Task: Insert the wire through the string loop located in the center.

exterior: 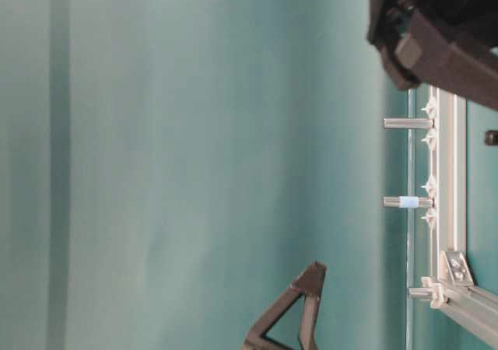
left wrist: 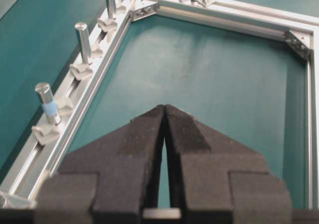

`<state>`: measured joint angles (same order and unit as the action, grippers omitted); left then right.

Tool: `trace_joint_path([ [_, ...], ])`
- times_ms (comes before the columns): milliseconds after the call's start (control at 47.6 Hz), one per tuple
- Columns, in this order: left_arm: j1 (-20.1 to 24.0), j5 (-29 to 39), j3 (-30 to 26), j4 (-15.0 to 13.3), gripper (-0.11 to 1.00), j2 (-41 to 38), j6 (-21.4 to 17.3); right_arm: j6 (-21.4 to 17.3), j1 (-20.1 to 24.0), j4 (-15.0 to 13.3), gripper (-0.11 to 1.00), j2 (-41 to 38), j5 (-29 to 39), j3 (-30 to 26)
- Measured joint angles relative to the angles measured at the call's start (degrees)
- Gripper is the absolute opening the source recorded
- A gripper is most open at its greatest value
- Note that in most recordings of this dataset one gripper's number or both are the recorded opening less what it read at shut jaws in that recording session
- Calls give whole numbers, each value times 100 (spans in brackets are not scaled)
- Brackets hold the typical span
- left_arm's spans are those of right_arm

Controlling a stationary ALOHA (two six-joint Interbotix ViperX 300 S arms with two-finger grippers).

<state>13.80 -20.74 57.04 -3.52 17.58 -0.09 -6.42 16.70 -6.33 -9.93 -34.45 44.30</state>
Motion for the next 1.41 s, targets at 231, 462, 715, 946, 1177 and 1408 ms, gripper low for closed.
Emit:
trace_joint_path([
  [231,-9,9,193,0,2,211,0,-62,88,0,60,-123,0,-18],
  [462,-9,0,290,0,2,308,0,-62,149,0,60,-343,0,-132],
  [715,-18,9,325,0,2,308,0,-70,158,0,60,-738,9,-272],
  [946,-26,0,360,-9,2,308,0,-70,167,0,59,-1081,167,-492],
  [1177,-105,9,404,-9,2,308,0,-79,167,0,59,-1230,290,-624],
  [1408,-149,44,422,0,2,308,0,-88,167,0,59,-1248,475,-650],
])
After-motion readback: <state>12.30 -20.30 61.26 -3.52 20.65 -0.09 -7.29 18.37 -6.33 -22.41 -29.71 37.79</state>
